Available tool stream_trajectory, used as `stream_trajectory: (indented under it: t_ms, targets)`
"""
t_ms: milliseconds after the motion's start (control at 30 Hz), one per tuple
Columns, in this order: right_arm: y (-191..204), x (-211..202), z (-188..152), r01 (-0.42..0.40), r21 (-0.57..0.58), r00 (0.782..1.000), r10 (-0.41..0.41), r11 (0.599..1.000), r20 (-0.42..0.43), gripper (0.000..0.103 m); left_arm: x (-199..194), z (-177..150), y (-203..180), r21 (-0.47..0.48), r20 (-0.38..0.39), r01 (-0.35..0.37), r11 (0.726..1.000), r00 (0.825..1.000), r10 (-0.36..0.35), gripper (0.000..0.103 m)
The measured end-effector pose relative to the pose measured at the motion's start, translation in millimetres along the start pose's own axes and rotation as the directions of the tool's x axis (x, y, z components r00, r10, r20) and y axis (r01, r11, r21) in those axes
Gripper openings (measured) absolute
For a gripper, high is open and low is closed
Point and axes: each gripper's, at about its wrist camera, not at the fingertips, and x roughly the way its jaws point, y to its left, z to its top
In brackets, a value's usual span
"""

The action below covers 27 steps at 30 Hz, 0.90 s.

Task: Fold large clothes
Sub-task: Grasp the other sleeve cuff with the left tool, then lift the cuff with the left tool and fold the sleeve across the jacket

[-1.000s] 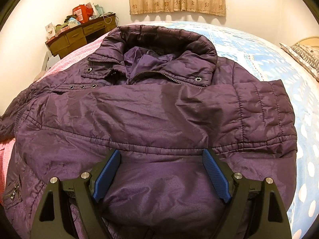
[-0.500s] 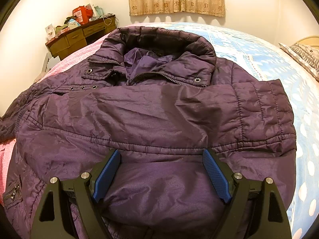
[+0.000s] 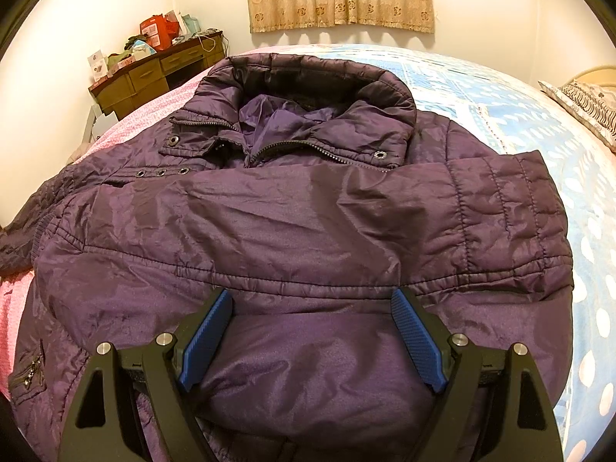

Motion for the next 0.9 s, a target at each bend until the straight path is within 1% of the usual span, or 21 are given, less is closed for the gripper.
stream_trajectory:
  t_ms: [67,167,267,333,433,500,567,600,633,667,700,767,833,900]
  targets:
    - [0,0,0,0.0,0.001,1.0,0.0,1.0,0.0,0.085,-10,3,-9,0.036,0.021,0.027,0.999,0.999,-0.028,0.028]
    - [0,0,0,-0.001,0.001,1.0,0.001,1.0,0.001,0.085,-23,12,-33,0.105,0.046,0.067,0.992,0.996,-0.072,0.028]
    - [0,0,0,0.001,0.0,1.0,-0.001,1.0,0.0,0.085,-37,17,-63,0.173,0.053,0.13,0.976,0.989,-0.141,0.028]
    - [0,1,0,0.004,-0.002,1.0,-0.004,1.0,-0.003,0.085,-45,17,-80,0.202,0.045,0.18,0.963,0.98,-0.193,0.027]
    - [-1,-3,4,-0.005,0.001,1.0,0.005,1.0,-0.018,0.085,-54,15,-106,0.25,0.044,0.225,0.942,0.969,-0.243,0.027]
    - [-6,-14,7,-0.029,0.034,1.0,0.029,0.999,-0.004,0.085,-57,14,-128,0.286,0.015,0.266,0.921,0.959,-0.282,0.027]
    - [-15,-37,9,-0.076,0.094,0.996,0.071,0.993,0.055,0.085,-57,11,-145,0.317,-0.015,0.295,0.901,0.952,-0.307,0.027]
    - [-20,-50,9,-0.093,0.119,0.992,0.082,0.989,0.093,0.085,-59,9,-154,0.337,-0.02,0.306,0.89,0.948,-0.318,0.027]
    - [-24,-59,9,-0.1,0.135,0.989,0.084,0.986,0.118,0.085,-60,7,-169,0.372,-0.025,0.319,0.872,0.942,-0.334,0.026]
    - [-29,-70,6,-0.109,0.154,0.985,0.086,0.982,0.148,0.085,-62,5,-180,0.397,-0.025,0.322,0.859,0.94,-0.34,0.026]
    - [-34,-79,3,-0.115,0.168,0.982,0.086,0.979,0.169,0.086,-63,4,-186,0.41,-0.024,0.327,0.851,0.937,-0.348,0.026]
    - [-43,-93,-4,-0.111,0.186,0.977,0.072,0.976,0.201,0.086,-66,0,-209,0.439,-0.034,0.358,0.824,0.923,-0.383,0.026]
    - [-53,-105,-14,-0.08,0.197,0.973,0.034,0.977,0.226,0.086,-70,-6,-228,0.465,-0.04,0.382,0.799,0.91,-0.412,0.026]
    - [-60,-113,-23,-0.061,0.207,0.97,0.009,0.976,0.243,0.086,-76,-16,-247,0.499,-0.055,0.408,0.764,0.895,-0.442,0.025]
